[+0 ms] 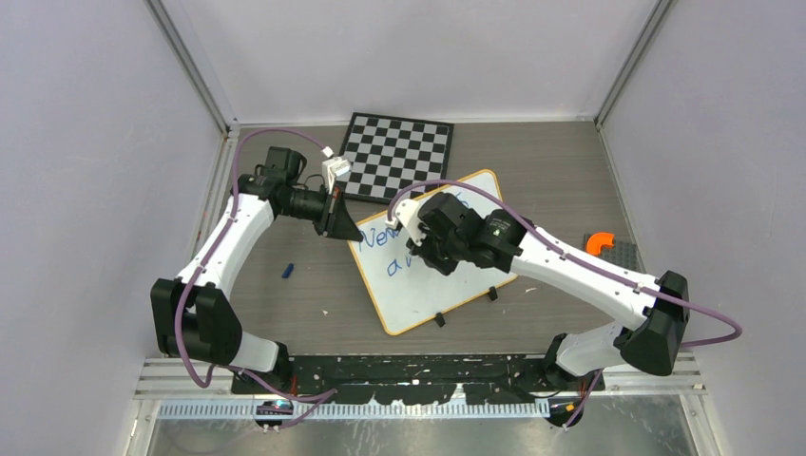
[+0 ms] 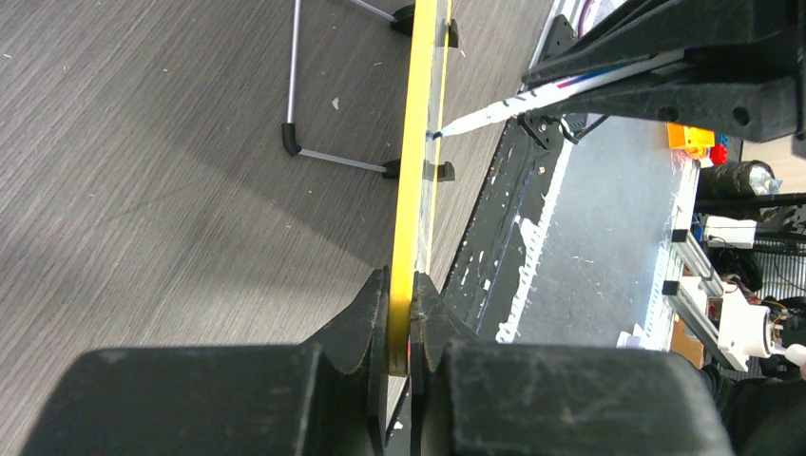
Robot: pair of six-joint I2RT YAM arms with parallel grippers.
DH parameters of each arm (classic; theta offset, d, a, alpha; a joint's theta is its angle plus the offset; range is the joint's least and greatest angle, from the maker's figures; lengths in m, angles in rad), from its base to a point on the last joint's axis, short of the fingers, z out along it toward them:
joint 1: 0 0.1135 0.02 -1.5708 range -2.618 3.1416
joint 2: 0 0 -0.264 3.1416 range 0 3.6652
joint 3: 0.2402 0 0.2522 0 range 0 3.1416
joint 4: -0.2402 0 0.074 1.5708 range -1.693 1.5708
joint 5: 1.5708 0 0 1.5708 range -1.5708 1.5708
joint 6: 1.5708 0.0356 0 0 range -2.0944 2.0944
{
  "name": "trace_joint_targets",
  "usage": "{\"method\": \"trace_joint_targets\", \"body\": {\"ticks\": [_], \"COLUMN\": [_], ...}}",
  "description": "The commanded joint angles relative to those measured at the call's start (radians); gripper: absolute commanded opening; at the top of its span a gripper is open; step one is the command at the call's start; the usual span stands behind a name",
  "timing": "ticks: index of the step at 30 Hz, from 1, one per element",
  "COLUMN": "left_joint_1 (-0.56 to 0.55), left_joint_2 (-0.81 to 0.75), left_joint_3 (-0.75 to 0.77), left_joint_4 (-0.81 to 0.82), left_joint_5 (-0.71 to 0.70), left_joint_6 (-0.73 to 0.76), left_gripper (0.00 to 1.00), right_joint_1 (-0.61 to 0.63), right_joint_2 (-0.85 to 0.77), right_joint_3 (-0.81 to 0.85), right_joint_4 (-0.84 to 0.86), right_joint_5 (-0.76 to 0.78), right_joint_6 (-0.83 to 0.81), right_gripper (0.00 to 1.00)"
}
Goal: Write a sentence on the whiteboard
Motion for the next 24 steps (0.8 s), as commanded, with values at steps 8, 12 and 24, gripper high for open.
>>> {"method": "trace_joint_targets", "body": {"ticks": [8, 12, 24], "left_joint_1": [-0.007, -0.007, -0.007], "left_joint_2": [0.006, 0.004, 0.005], "left_joint_3": [0.005, 0.002, 0.004], "left_joint_4": [0.021, 0.021, 0.023], "left_joint_5": [-0.076, -0.077, -0.076], "left_joint_6": [0.023, 0.025, 0.023], "left_gripper": [0.00, 0.00, 0.00], "right_joint_1": [-0.032, -0.032, -0.032], "right_joint_2": [-0.002, -0.010, -0.018], "right_joint_3": [0.030, -0.012, -0.007], "right_joint_4": [0.020, 0.017, 0.008], "right_joint_5": [0.020, -0.012, 0.022], "right_joint_6": [-0.011, 0.006, -0.006], "right_gripper": [0.00, 0.00, 0.00]}}
